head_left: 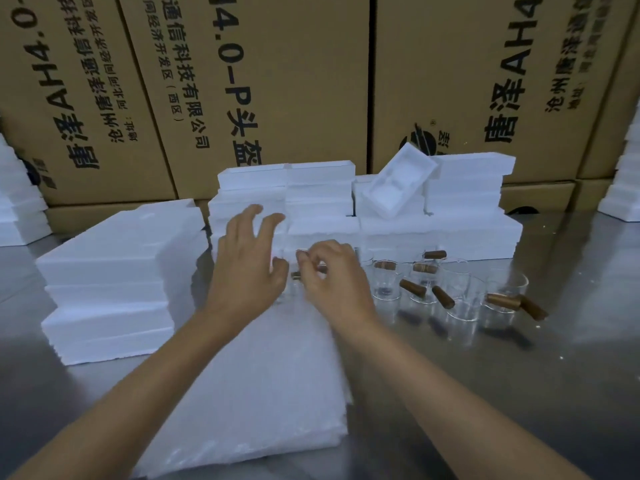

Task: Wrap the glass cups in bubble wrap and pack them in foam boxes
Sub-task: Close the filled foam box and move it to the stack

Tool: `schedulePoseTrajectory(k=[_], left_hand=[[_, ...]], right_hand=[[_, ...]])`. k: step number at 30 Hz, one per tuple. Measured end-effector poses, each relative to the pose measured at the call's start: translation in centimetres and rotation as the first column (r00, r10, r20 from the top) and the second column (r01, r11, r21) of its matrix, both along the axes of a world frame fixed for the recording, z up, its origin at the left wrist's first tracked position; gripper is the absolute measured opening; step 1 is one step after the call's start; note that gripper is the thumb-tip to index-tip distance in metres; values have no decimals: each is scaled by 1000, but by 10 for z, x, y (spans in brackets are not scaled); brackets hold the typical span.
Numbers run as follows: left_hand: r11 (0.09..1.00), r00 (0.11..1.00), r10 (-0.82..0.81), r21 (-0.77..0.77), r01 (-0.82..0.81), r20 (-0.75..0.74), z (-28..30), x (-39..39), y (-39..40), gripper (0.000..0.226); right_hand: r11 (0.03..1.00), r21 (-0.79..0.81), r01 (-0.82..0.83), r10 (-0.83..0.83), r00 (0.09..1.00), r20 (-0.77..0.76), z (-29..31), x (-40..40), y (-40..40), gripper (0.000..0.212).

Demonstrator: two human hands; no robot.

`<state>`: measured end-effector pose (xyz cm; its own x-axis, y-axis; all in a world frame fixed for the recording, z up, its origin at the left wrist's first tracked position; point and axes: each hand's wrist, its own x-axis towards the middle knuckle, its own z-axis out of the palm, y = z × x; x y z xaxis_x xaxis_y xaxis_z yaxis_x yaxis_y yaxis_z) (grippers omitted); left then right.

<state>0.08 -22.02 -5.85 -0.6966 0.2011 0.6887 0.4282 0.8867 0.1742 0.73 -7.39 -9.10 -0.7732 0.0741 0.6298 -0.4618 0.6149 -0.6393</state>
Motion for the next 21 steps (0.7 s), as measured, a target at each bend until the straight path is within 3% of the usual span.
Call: schedulePoseTrajectory(k=[3,6,9,13,17,21], left_hand=[[991,991,-74,-107,85,108,9,-37,52,63],[985,978,-82,-137,109,193,21,-82,113,66],[987,950,-90,-102,126,299,24,-128,176,71],[999,924,-4,-47,24,383,13,-185,228,87],[994,921,94,10,-106,378,1,-224,246,108],[986,949,138,46,-157,283,-9,-235,243,97]], right_hand=[[904,345,251,-213,966,-145,-31,14,77,20],[775,535,336,-306,941,-148,-58,29,138,18],[780,539,319,-331,940,-77,-67,32,158,30],[811,537,232,-252,967,-37,-68,23,153,33],[844,472,252,-262,964,-46,-72,19,159,31],[868,439,233,-242,970,-36,-72,18,161,32]])
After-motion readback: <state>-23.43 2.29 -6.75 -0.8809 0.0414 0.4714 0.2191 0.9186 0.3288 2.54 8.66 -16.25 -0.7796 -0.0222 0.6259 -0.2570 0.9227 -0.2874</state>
